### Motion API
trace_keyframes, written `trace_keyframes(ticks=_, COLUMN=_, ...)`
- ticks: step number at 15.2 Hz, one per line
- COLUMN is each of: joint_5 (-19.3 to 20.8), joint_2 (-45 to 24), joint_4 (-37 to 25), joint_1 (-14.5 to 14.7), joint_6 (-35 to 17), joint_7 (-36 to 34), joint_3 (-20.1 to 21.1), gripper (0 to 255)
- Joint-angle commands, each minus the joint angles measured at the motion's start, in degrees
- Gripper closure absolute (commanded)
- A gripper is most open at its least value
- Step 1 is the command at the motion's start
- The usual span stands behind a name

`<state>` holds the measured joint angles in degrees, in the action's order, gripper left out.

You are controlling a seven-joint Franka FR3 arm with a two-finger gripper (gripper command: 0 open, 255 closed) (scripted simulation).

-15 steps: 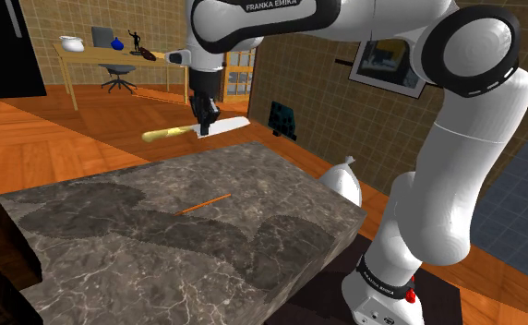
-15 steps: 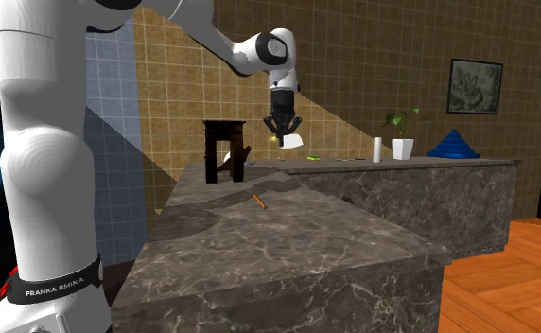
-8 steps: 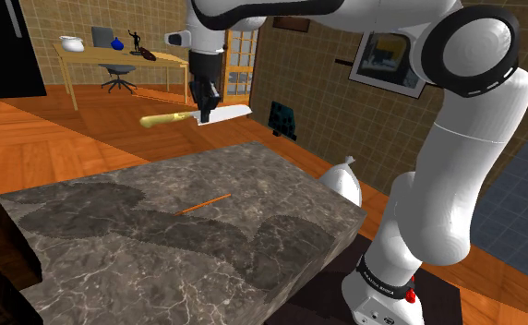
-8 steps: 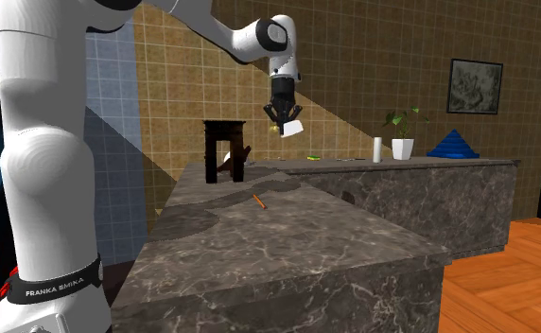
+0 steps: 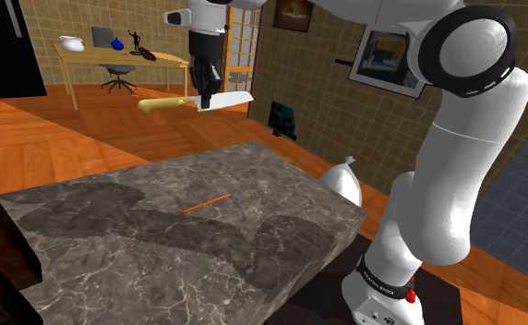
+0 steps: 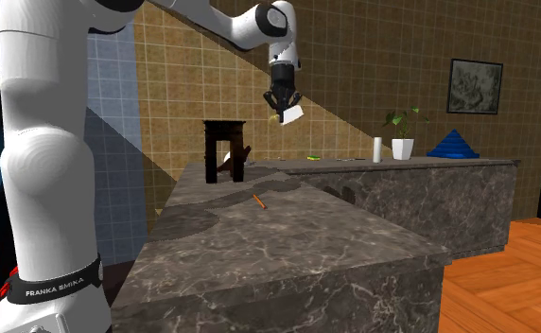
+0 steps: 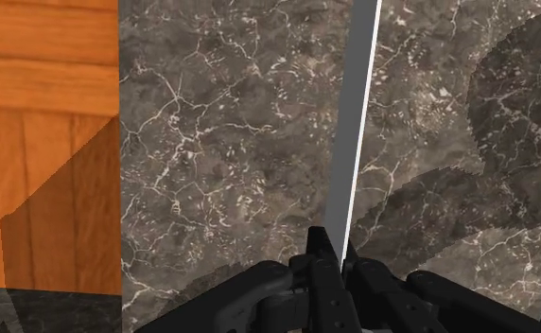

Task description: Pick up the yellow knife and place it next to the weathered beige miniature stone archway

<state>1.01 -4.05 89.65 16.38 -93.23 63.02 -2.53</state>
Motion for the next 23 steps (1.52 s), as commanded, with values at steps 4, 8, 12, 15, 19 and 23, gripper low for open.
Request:
trace_keyframes(ticks=4, joint_5=0.0, joint_2=-1.1, joint_4=-5.5, joint_1=-0.1, joint_6=4.4, joint_7=0.2, joint_3=-0.1, gripper=255)
trace_keyframes(ticks=8, joint_5=-0.1, joint_2=-2.2, joint_4=-10.2, joint_1=-0.1, joint_6=8.0, joint_7=0.3, joint_3=-0.1, gripper=255)
trace_keyframes(ticks=12, joint_5=-0.2, joint_2=-3.7, joint_4=-15.4, joint_1=-0.1, joint_6=11.7, joint_7=0.4, joint_3=-0.1, gripper=255)
trace_keyframes(ticks=15, joint_5=-0.2, joint_2=-5.2, joint_4=-19.8, joint_1=-0.2, joint_6=14.7, joint_7=0.5, joint_3=-0.1, gripper=255)
trace_keyframes(ticks=19, joint_5=-0.3, joint_2=-7.6, joint_4=-26.7, joint_1=-0.3, joint_6=19.1, joint_7=0.6, joint_3=-0.2, gripper=255)
trace_keyframes(ticks=23, joint_5=0.0, joint_2=-3.8, joint_4=-21.9, joint_1=2.2, joint_6=18.2, joint_7=-3.2, joint_3=1.3, gripper=255)
